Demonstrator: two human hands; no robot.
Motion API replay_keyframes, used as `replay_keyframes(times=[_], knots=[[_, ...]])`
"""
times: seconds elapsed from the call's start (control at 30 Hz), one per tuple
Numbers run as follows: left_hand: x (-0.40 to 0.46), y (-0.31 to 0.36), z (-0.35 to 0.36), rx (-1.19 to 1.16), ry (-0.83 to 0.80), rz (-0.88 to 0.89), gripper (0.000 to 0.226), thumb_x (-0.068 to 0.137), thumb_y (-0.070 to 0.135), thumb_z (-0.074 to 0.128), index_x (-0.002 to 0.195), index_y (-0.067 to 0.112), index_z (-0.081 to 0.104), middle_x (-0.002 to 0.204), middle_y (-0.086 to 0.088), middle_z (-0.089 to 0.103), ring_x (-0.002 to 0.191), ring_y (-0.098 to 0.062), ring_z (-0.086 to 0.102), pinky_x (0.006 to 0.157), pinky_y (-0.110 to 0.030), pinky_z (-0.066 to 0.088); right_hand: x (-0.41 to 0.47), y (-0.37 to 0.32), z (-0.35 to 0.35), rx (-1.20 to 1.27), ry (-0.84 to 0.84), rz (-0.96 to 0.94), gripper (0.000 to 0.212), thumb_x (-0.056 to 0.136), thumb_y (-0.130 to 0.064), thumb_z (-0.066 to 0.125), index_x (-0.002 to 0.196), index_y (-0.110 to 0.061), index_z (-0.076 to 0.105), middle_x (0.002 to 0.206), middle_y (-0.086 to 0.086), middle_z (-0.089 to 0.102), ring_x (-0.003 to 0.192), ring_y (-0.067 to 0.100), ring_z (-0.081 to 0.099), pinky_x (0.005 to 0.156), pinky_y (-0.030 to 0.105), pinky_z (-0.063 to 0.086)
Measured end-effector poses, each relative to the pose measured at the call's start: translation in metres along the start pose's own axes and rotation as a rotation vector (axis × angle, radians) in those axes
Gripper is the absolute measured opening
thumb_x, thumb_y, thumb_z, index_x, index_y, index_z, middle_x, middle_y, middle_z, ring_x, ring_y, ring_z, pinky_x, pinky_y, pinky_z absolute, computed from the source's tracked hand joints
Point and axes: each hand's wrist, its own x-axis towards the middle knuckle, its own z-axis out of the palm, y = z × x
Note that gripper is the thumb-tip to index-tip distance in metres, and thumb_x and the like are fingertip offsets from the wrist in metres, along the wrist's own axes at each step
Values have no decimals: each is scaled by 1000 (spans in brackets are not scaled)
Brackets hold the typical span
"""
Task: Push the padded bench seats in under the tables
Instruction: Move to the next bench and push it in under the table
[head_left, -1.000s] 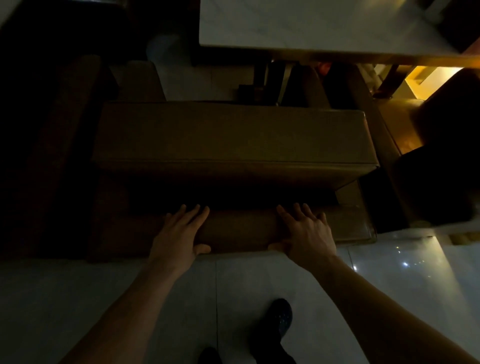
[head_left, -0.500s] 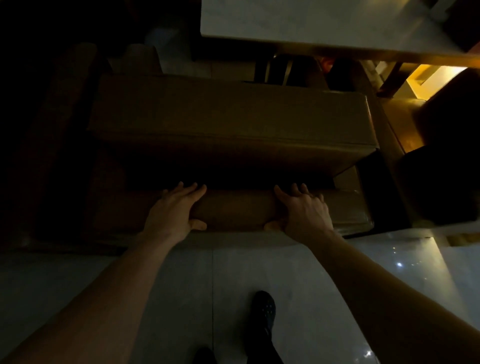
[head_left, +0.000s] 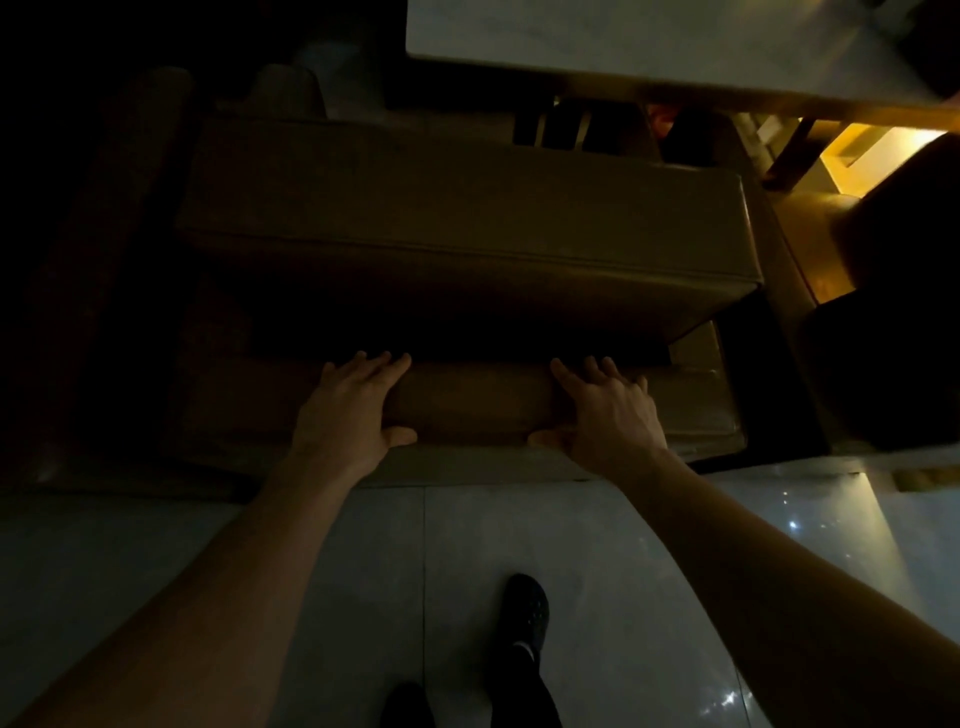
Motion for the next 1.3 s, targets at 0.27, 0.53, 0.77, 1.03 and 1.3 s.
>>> replay_keyframes(times=[0.27, 0.53, 0.77, 1.03, 1.3], knots=[[-23, 11, 2, -10, 16, -29, 91, 79, 50, 73, 152, 33, 22, 159, 5, 25, 147, -23, 14, 116, -46, 18, -15, 4, 7, 14, -48, -4, 104, 79, -77, 55, 157, -35, 1, 166, 13, 7, 152, 37, 1, 118, 65, 11], [-21, 9, 4, -7, 13, -26, 92, 78, 52, 73, 153, 34, 21, 159, 5, 24, 147, -22, 14, 118, -45, 14, -16, 3, 6, 2, -43, -16, 102, 81, -76, 53, 157, -33, 0, 166, 15, 6, 152, 37, 0, 117, 66, 11], [-15, 12, 5, 26, -26, -49, 94, 78, 49, 75, 153, 33, 19, 160, 3, 24, 147, -23, 12, 119, -47, 12, -13, 3, 4, 7, -69, -13, 103, 81, -74, 57, 157, -33, 1, 165, 14, 8, 151, 38, 2, 117, 67, 12], [-13, 17, -2, 32, -47, -61, 94, 76, 46, 77, 152, 32, 23, 159, 2, 26, 147, -24, 15, 118, -47, 18, -11, 1, 2, -1, -87, -1, 104, 80, -74, 59, 157, -35, 2, 165, 13, 10, 151, 38, 3, 116, 68, 14], [-11, 15, 2, 35, -70, -73, 94, 78, 47, 74, 153, 34, 19, 160, 5, 21, 148, -21, 10, 119, -46, 11, -11, -1, -3, -17, -118, 9, 104, 81, -73, 58, 157, -34, 1, 165, 14, 7, 151, 39, 1, 116, 68, 14]])
